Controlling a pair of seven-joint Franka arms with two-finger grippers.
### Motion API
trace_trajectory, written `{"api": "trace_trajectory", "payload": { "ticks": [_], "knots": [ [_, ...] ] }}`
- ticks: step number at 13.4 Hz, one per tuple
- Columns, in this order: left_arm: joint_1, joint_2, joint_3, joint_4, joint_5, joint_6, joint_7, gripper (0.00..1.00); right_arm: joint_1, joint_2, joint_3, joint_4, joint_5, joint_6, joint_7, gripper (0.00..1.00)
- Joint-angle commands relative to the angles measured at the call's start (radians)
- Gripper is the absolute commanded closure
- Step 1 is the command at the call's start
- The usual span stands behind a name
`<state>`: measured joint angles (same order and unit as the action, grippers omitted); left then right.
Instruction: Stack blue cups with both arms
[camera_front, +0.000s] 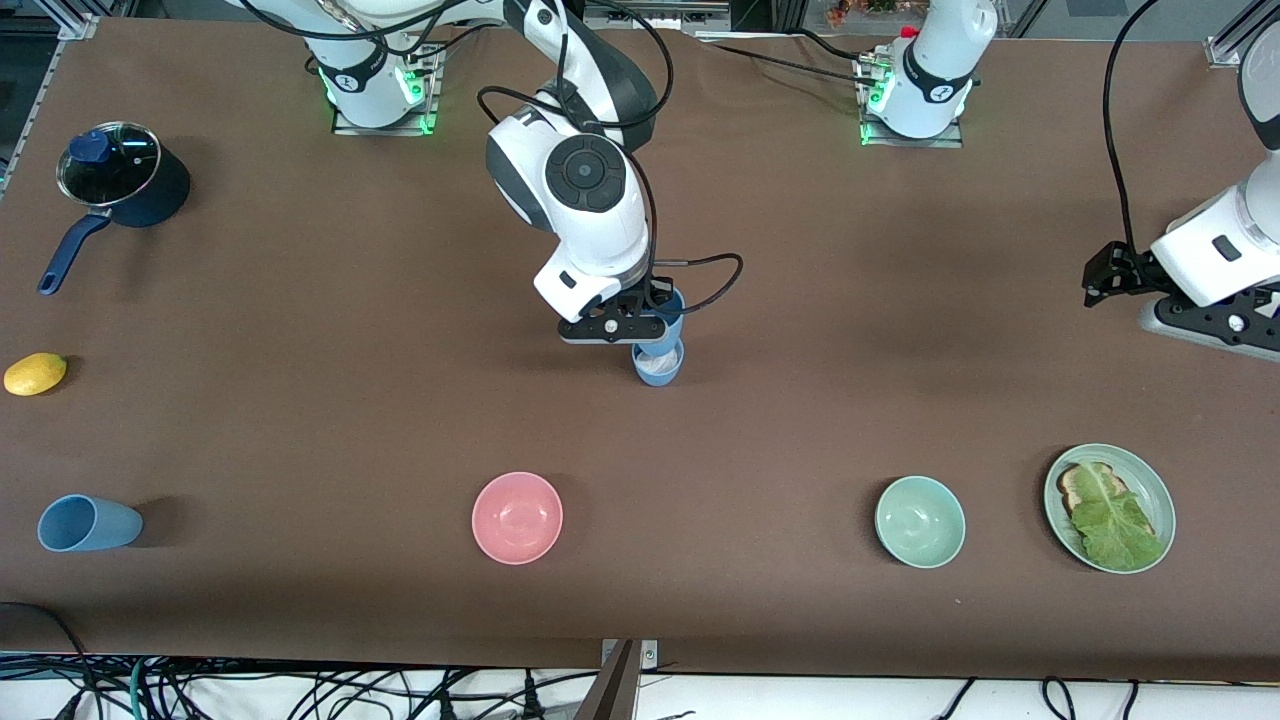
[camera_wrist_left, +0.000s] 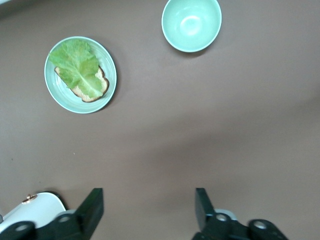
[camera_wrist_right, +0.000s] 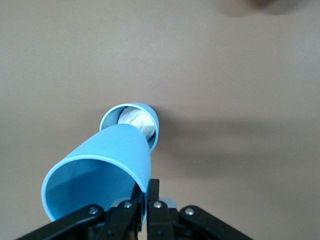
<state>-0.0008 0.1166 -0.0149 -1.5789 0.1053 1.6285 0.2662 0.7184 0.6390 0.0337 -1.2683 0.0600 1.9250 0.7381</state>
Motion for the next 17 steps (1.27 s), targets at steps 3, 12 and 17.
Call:
{"api": "trace_trajectory", "payload": {
  "ticks": [3,12,17],
  "knots": [
    [-0.011,-0.113,0.045,-0.145,-0.035,0.085,0.010,0.00,0.016,-0.027,-0.005,-0.069,-0.016,0.042,0.017,1.00],
    [-0.002,-0.144,0.070,-0.243,-0.130,0.194,0.025,0.00,0.004,-0.015,-0.003,-0.077,-0.017,0.087,0.001,1.00],
    [-0.019,-0.158,0.107,-0.237,-0.182,0.198,0.030,0.00,-0.004,-0.001,-0.005,-0.071,-0.019,0.113,0.003,0.99]
  ]
}}
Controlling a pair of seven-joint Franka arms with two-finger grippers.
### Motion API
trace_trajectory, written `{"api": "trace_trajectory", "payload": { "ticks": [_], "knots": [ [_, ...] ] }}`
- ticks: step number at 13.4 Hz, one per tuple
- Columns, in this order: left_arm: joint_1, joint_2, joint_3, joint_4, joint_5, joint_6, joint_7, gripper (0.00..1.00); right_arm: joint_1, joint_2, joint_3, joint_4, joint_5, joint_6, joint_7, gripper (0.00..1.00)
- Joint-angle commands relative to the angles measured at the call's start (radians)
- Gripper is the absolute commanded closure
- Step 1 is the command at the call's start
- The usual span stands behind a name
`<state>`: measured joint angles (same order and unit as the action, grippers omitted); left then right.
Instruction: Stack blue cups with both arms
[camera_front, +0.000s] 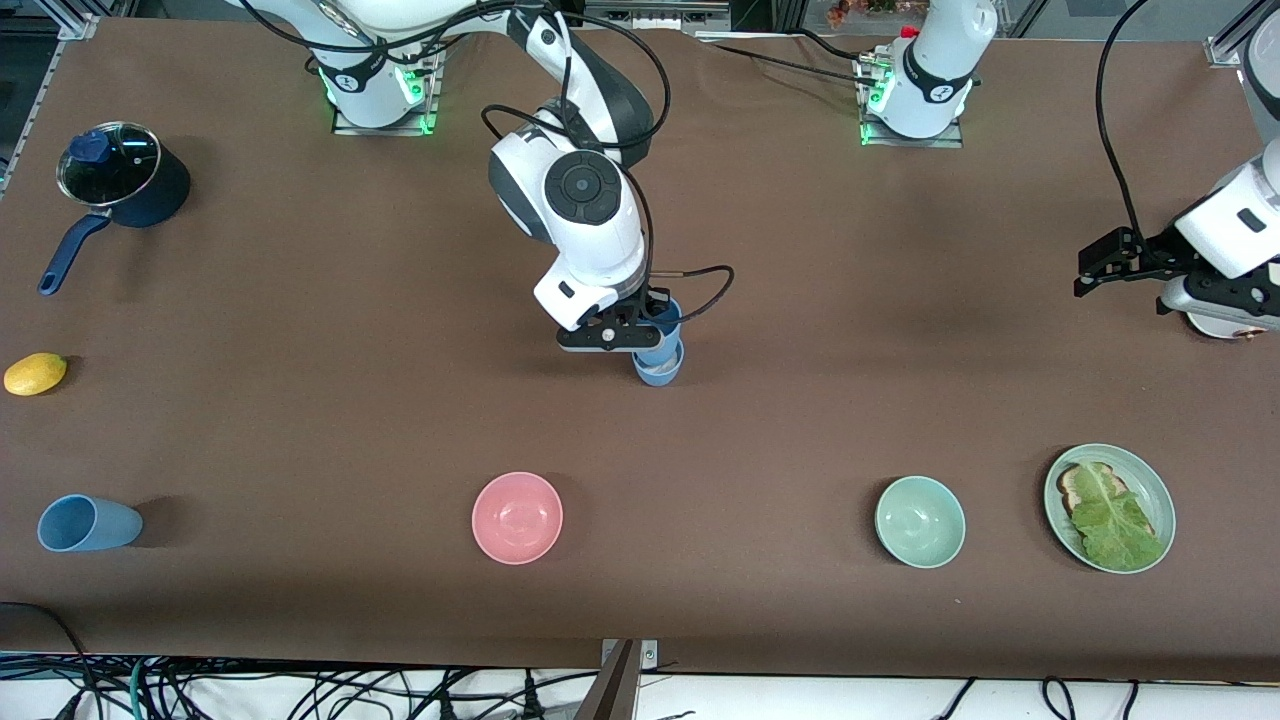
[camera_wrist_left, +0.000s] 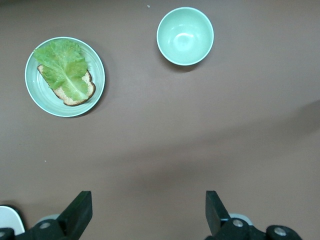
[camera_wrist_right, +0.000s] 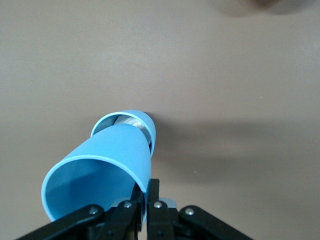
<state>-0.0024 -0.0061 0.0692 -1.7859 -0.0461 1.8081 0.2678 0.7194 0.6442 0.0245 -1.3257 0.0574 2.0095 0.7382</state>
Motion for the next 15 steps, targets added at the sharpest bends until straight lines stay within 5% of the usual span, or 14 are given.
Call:
{"api": "trace_trajectory", "payload": {
  "ticks": [1,3,8,15],
  "knots": [
    [-0.019,-0.035,0.027,-0.026,-0.032,0.019,0.028,0.00,-0.005,-0.002,0.005,-0.014,-0.016,0.032,0.004,0.96],
    [-0.019,-0.032,0.031,-0.021,-0.034,0.022,0.010,0.00,-0.005,0.002,0.003,-0.014,-0.016,0.044,0.007,0.58],
    [-0.028,-0.032,0.031,-0.021,-0.018,0.036,-0.114,0.00,-0.055,-0.050,0.003,-0.010,-0.005,0.023,-0.002,0.02],
    [-0.031,-0.034,0.027,-0.007,0.058,0.036,-0.122,0.00,-0.245,-0.305,0.014,-0.114,-0.001,-0.205,-0.201,0.00]
  ]
}}
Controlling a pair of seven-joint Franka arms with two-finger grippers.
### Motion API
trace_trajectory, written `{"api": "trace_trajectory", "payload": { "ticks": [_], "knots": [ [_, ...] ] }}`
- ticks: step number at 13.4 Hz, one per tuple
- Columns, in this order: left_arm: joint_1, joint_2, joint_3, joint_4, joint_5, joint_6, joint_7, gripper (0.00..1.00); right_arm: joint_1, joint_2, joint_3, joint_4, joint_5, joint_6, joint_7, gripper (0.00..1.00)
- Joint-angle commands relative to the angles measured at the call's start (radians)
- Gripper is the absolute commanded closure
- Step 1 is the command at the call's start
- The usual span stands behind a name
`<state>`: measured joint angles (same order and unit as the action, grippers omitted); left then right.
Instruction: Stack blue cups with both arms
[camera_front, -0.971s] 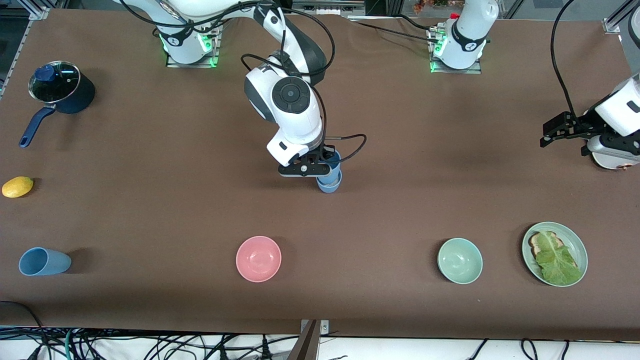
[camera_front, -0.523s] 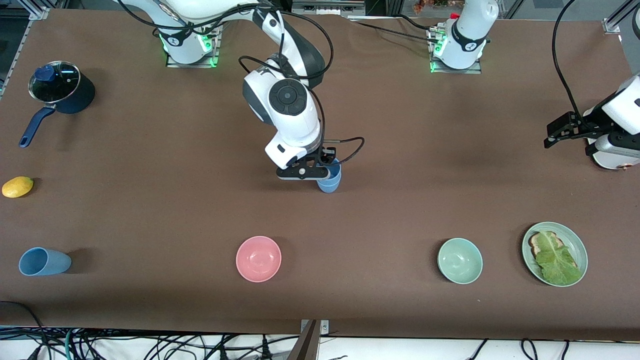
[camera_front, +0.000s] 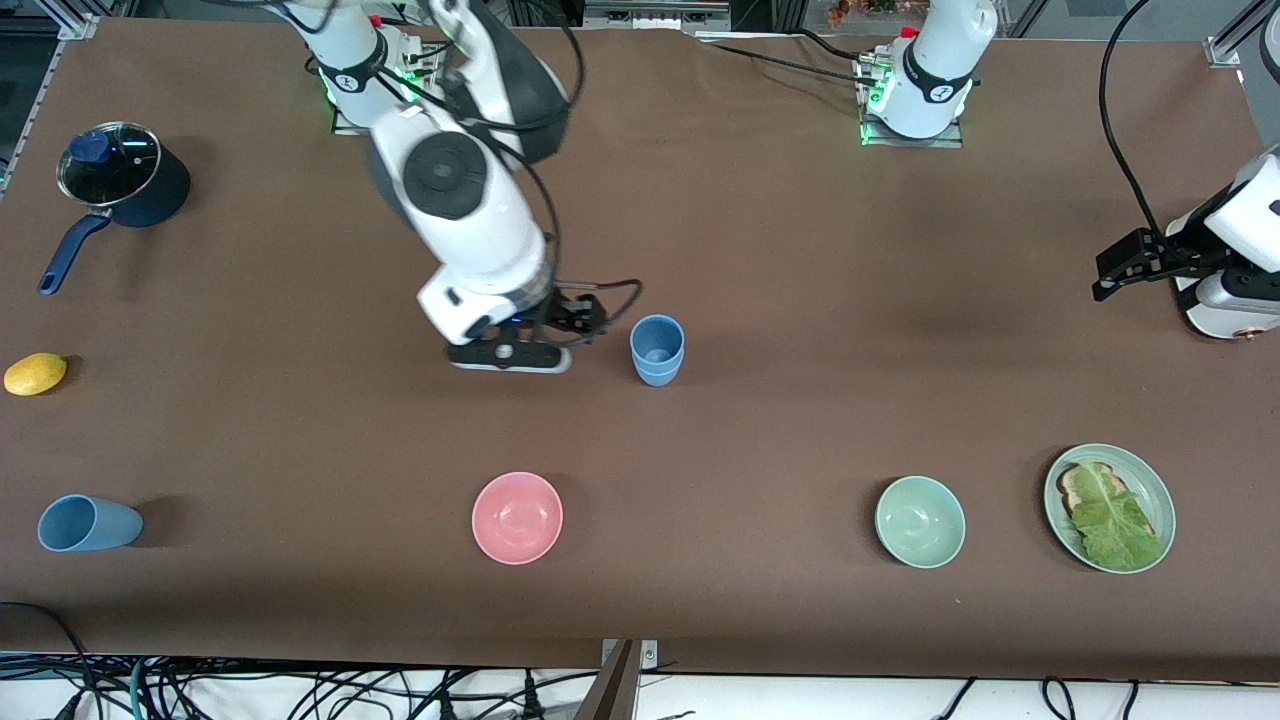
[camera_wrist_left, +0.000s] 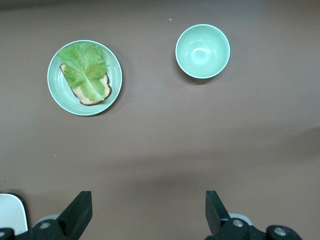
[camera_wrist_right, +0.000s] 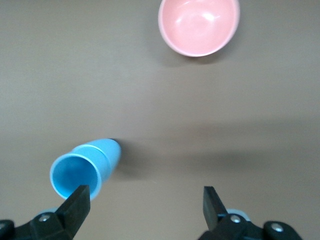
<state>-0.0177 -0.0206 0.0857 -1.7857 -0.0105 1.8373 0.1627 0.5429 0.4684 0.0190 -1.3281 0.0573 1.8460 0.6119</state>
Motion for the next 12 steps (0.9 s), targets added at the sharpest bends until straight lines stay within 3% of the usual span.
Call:
{"api": "trace_trajectory", "payload": {
  "ticks": [1,3,6,10,12],
  "knots": [
    [-0.016,-0.019,0.011,-0.008,0.023,0.005,-0.017,0.00,-0.105,-0.190,0.019,-0.162,-0.001,-0.066,-0.125,0.00],
    [-0.016,-0.016,0.011,-0.006,0.023,0.002,-0.015,0.00,-0.162,-0.296,0.019,-0.250,-0.001,-0.100,-0.187,0.00],
    [-0.008,-0.007,0.011,0.026,0.021,-0.001,-0.012,0.00,-0.239,-0.394,0.019,-0.284,-0.001,-0.187,-0.259,0.00],
    [-0.016,-0.007,0.005,0.078,0.012,-0.024,-0.017,0.00,-0.331,-0.496,0.019,-0.341,-0.001,-0.247,-0.362,0.00],
    [-0.019,-0.004,0.000,0.115,0.011,-0.053,-0.034,0.00,-0.376,-0.501,0.019,-0.339,-0.001,-0.274,-0.435,0.00]
  ]
}}
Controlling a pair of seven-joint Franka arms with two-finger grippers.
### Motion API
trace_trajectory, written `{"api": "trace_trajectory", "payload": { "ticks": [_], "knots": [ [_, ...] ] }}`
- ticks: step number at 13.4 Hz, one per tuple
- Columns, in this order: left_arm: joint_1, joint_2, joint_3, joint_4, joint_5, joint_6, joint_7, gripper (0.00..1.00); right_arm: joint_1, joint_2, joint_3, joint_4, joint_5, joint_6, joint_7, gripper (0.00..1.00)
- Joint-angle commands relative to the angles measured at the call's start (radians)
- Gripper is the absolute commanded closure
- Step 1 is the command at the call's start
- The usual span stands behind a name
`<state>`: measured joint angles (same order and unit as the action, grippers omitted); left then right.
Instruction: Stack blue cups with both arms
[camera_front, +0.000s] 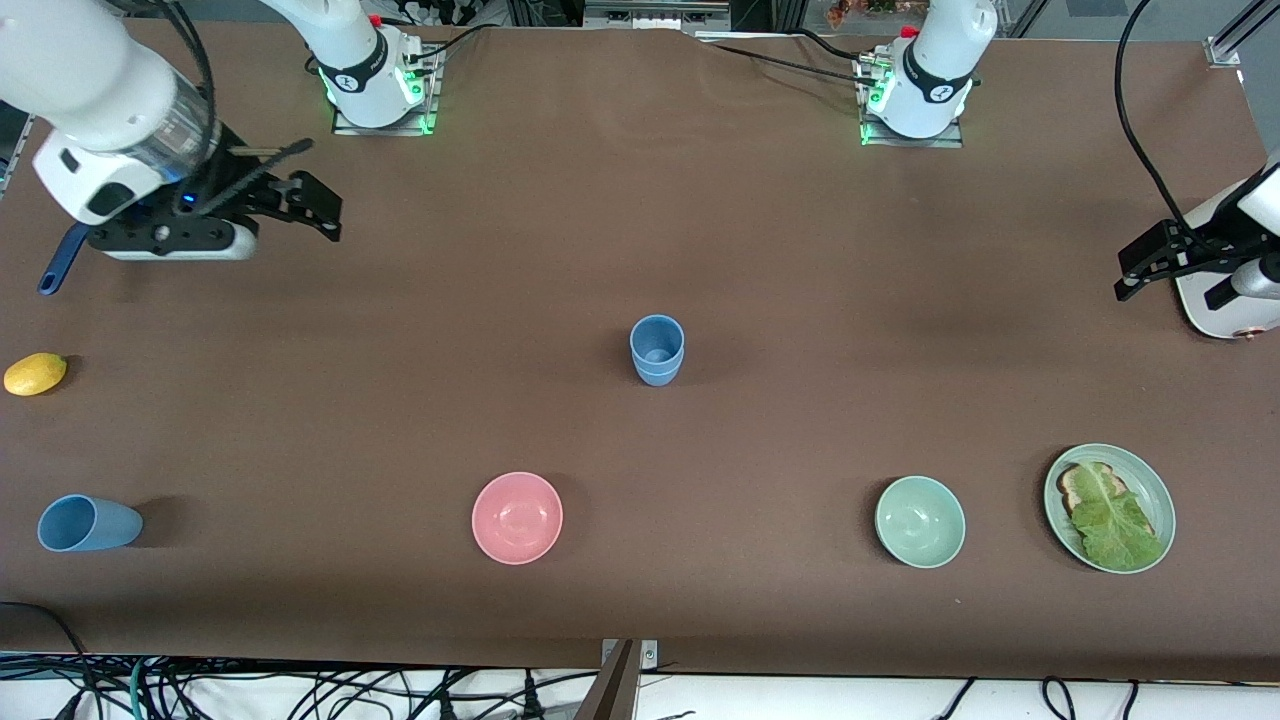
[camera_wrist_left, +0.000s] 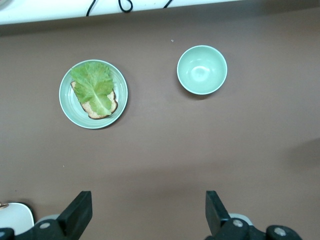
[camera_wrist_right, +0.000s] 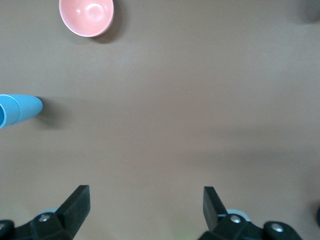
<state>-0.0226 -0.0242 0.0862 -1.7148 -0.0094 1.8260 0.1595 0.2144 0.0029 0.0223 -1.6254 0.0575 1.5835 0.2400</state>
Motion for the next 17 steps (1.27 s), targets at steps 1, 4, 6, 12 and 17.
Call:
{"api": "trace_trajectory", "payload": {
  "ticks": [1,4,6,12,17],
  "knots": [
    [-0.028,0.000,-0.002,0.060,0.009,-0.057,-0.067,0.00,-0.059,-0.034,0.016,-0.041,-0.001,-0.011,-0.080,0.00],
    [-0.053,0.000,-0.003,0.092,0.009,-0.094,-0.141,0.00,-0.096,-0.030,0.016,-0.041,-0.001,-0.011,-0.146,0.00],
    [-0.050,-0.002,-0.023,0.110,0.009,-0.112,-0.147,0.00,-0.096,-0.032,0.015,-0.038,-0.013,-0.019,-0.139,0.00],
    [-0.045,-0.002,-0.023,0.129,0.009,-0.156,-0.158,0.00,-0.095,-0.034,0.004,-0.027,-0.058,-0.039,-0.143,0.00],
    [-0.039,0.000,-0.022,0.144,0.009,-0.156,-0.101,0.00,-0.096,-0.020,0.004,0.001,-0.050,-0.057,-0.137,0.00]
  ]
}}
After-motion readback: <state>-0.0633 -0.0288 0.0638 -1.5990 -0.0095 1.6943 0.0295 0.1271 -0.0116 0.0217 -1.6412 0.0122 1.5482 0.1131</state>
